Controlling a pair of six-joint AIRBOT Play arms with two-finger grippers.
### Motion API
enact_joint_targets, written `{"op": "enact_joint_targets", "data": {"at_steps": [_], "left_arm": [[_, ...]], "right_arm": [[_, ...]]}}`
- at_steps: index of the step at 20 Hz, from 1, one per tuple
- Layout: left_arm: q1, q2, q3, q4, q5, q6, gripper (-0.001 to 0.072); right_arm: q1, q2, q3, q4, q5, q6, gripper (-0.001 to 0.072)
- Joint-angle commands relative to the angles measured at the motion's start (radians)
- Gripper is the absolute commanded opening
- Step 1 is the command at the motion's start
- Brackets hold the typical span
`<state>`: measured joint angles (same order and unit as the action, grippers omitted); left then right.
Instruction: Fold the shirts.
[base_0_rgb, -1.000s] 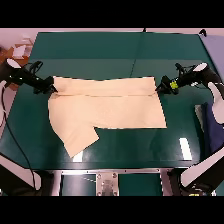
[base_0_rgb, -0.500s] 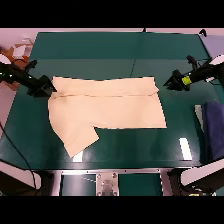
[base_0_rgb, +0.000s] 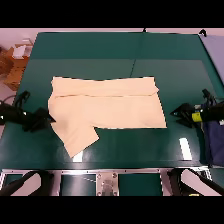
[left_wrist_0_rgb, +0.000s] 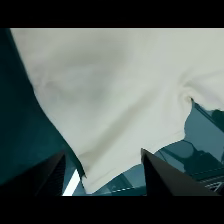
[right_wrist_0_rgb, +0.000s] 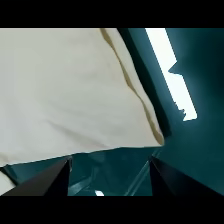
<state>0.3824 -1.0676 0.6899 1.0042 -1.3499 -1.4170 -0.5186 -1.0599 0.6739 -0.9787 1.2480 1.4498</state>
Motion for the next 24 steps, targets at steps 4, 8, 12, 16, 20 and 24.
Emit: {"op": "enact_joint_targets", "data": {"at_steps": [4, 8, 12, 16, 20, 24], "left_arm": [[-0.006, 0.106, -0.33, -0.135, 0.15, -0.023, 0.0566], [-0.006, 0.106, -0.393, -0.142, 0.196, -0.024, 0.0565], [-0.006, 0.106, -0.443, -0.262, 0.341, -0.002, 0.0566], [-0.006, 0.106, -0.457, -0.455, 0.347, 0.091, 0.0488], [-0.006, 0.106, -0.457, -0.505, 0.321, 0.147, 0.004], [-0.006, 0.106, -0.457, -0.503, 0.317, 0.152, 0.0021]], "right_arm": [[-0.019, 0.137, -0.324, 0.038, -0.202, -0.01, 0.0554], [-0.019, 0.137, -0.341, 0.086, -0.22, -0.048, 0.0554], [-0.019, 0.137, -0.341, 0.134, -0.227, -0.074, 0.0553], [-0.019, 0.132, -0.341, 0.138, -0.246, -0.074, 0.0554], [-0.019, 0.131, -0.341, 0.138, -0.26, -0.074, 0.0554], [-0.013, 0.103, -0.341, 0.177, -0.301, -0.074, 0.0552]]}}
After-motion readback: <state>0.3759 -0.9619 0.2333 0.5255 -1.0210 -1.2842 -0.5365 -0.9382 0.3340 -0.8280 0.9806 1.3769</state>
